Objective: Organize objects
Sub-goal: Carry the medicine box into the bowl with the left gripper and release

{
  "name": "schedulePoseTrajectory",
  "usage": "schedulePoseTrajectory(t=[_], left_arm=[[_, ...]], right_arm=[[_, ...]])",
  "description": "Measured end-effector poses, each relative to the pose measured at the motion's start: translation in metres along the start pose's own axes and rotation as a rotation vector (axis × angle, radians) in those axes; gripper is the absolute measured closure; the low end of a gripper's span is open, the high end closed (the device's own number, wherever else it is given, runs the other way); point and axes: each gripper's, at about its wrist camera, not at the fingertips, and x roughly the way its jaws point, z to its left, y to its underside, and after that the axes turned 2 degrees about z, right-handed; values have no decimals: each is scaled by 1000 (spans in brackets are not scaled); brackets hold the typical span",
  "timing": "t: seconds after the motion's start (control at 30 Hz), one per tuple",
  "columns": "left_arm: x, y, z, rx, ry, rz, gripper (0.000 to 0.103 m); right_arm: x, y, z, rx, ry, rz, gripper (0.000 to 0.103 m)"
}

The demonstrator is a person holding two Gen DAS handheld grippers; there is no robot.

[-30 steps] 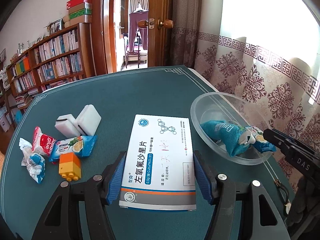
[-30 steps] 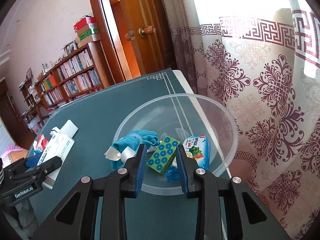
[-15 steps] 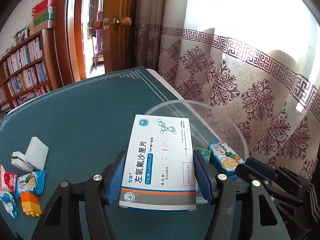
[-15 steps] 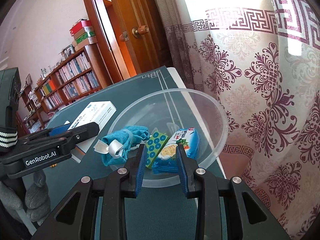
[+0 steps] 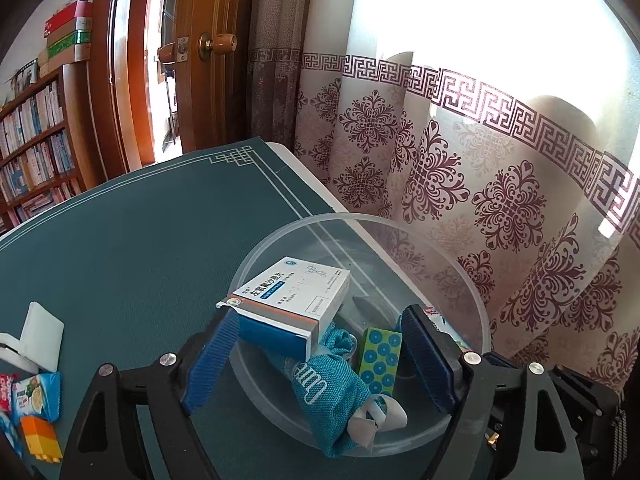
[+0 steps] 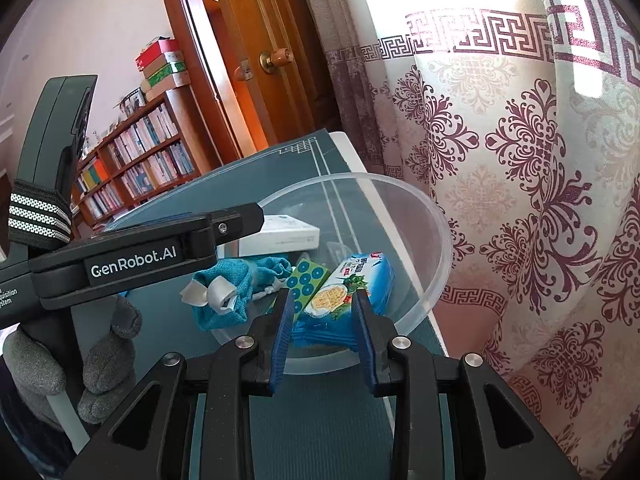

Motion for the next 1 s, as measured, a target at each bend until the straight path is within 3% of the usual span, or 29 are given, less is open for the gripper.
schedulePoseTrajectory(t=[0.3, 0.47, 0.63, 1.0], left_arm=[[-12, 15, 14, -14, -63, -8, 15], [-24, 21, 16, -12, -98, -26, 5], [-34, 28, 19, -4, -133, -42, 3], [-55, 42, 42, -49, -236, -53, 3]], right_arm=[[-1, 2, 9, -19, -7, 3, 71], [-6, 3, 15, -29, -19, -5, 71], [-9, 4, 21, -32, -32, -3, 64], [-20, 7, 45, -83, -51, -10, 63]])
